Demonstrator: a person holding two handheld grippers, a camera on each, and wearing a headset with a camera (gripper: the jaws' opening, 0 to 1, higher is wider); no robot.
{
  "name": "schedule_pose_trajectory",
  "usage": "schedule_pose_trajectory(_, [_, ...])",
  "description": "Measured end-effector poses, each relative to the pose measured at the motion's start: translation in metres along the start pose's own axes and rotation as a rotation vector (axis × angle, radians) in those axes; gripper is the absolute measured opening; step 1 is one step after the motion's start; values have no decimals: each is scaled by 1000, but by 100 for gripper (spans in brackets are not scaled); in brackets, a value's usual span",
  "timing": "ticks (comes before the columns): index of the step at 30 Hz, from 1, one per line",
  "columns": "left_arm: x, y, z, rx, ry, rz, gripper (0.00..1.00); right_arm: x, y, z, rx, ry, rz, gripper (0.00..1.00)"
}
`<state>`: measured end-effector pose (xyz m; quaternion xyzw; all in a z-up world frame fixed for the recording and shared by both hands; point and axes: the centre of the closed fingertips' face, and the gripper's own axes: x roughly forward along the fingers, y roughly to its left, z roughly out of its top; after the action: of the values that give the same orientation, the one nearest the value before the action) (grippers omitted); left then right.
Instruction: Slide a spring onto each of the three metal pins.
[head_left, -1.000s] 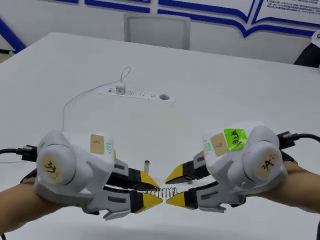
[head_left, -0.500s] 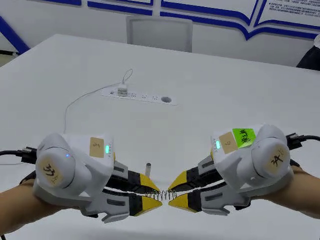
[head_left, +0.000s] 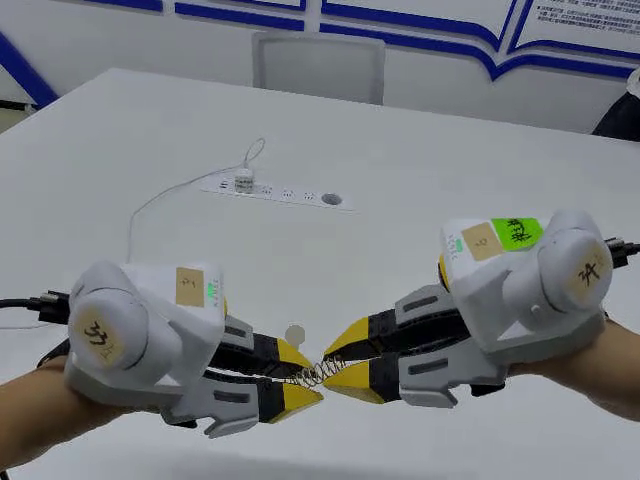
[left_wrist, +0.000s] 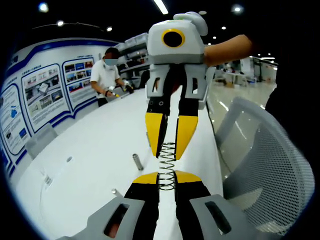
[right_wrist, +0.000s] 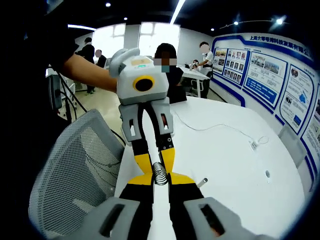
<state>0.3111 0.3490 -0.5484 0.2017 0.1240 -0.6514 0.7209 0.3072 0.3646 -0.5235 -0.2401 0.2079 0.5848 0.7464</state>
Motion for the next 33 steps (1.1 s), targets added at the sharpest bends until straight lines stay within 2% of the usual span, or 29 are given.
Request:
schedule_pose_trajectory(5, [1,0,0,-1,0,-4,10,2,1,7,22,-31,2,11])
schedule_pose_trajectory(8, [2,-3,2,-12,-20,-17,10,4,4,19,56,-88,22,11])
schedule_pose_trajectory(13, [4,-2,-1,-16,-14,-14,10,10,2,20,63,-69,29,11])
schedule_pose_trajectory(16, [3,-1,0,-60,-33,-21,10,10,2,21,73,-70,34,11])
schedule_pose_trajectory(24, [2,7,-2,-82,-31,12,12,13,-7,22,73,-49,27,10])
schedule_pose_trajectory(30, [0,13,-9,-94,-18,30,21,16,-14,23,62,-37,23,10])
schedule_pose_trajectory(33, [-3,20,-14,-104,-11,56,28,16,-21,23,65,-37,9,10])
